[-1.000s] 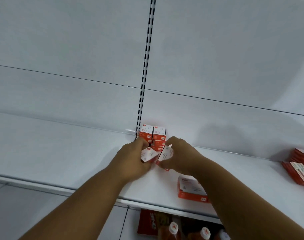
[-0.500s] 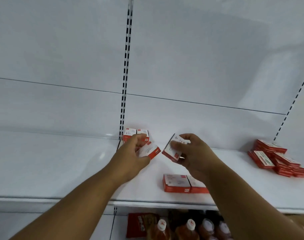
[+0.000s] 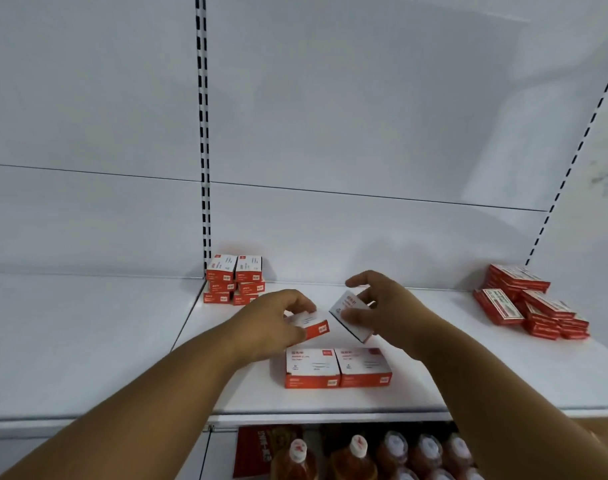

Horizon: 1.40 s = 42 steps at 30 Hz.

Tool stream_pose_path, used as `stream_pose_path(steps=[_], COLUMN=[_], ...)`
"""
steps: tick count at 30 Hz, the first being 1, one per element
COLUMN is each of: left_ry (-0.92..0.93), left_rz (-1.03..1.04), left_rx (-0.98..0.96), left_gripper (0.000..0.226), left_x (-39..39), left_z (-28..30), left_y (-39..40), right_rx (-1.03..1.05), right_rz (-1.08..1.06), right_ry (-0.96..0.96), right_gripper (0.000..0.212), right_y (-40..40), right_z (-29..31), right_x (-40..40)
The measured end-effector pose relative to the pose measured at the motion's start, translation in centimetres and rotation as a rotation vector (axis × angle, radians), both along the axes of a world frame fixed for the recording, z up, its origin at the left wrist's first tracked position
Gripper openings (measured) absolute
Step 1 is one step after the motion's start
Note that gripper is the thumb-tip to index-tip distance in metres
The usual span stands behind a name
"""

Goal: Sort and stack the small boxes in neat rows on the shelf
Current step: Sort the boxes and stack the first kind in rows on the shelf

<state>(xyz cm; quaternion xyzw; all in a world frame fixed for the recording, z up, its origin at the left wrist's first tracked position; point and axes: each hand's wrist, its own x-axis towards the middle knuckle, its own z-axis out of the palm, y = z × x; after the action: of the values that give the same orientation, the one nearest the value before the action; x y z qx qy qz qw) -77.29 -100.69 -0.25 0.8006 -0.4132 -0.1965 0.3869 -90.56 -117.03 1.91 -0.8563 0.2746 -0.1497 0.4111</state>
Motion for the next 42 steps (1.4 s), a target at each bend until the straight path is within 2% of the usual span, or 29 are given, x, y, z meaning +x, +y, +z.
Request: stream_pose_path(steps=[3, 6, 10, 14, 17, 19, 26, 36, 42], left_ry=[-0.027, -0.064, -0.102, -0.243, -0.312, -0.335, -0.444, -0.557, -0.577], left_rz=[-0.019, -0.055, -0.077, -0.108, -0.107, -0.096, -0.102, -0.098, -0.111], left_rx=[0.051, 0.094, 0.149, 0.204, 0.208, 0.195, 0.208, 0.204, 0.225], left_gripper=[0.035, 0.028, 0.027, 0.057, 0.066, 0.063, 0.055, 0.049, 0.048], left_x=[-0.1, -0.5, -0.8, -2.1, -3.1, -3.5, -4.2, -5.2, -5.1], left_z=[0.0, 0.4, 0.9, 0.4, -0.4, -0.6, -1.3, -2.3, -2.2], left_y=[-0.3, 0.1, 0.7, 1.0, 1.0, 0.9, 0.7, 0.8, 0.6], right_rx=[-0.182, -0.304, -0.401, -0.394, -0.384, -0.386, -0.407, -0.452, -0.447], right_rz=[0.035, 0.1, 0.169, 0.229, 0.317, 0.361, 0.365, 0.271, 0.252], right_ry=[0.137, 0.184, 0.225, 0.182, 0.198, 0.212, 0.129, 0.003, 0.036], right_gripper=[0.024, 0.014, 0.021, 0.027, 0.038, 0.043, 0.037, 0.031, 0.03], right_y=[-0.9, -1.2, -1.3, -1.2, -1.3, -1.2, -0.8, 0.9, 1.6], right_z=[-0.6, -1.0, -1.5, -1.6, -1.4, -1.3, -2.0, -3.8, -3.5], right_x=[0.7, 1.0, 1.2, 0.2, -1.1, -1.6, -2.0, -2.8, -2.9])
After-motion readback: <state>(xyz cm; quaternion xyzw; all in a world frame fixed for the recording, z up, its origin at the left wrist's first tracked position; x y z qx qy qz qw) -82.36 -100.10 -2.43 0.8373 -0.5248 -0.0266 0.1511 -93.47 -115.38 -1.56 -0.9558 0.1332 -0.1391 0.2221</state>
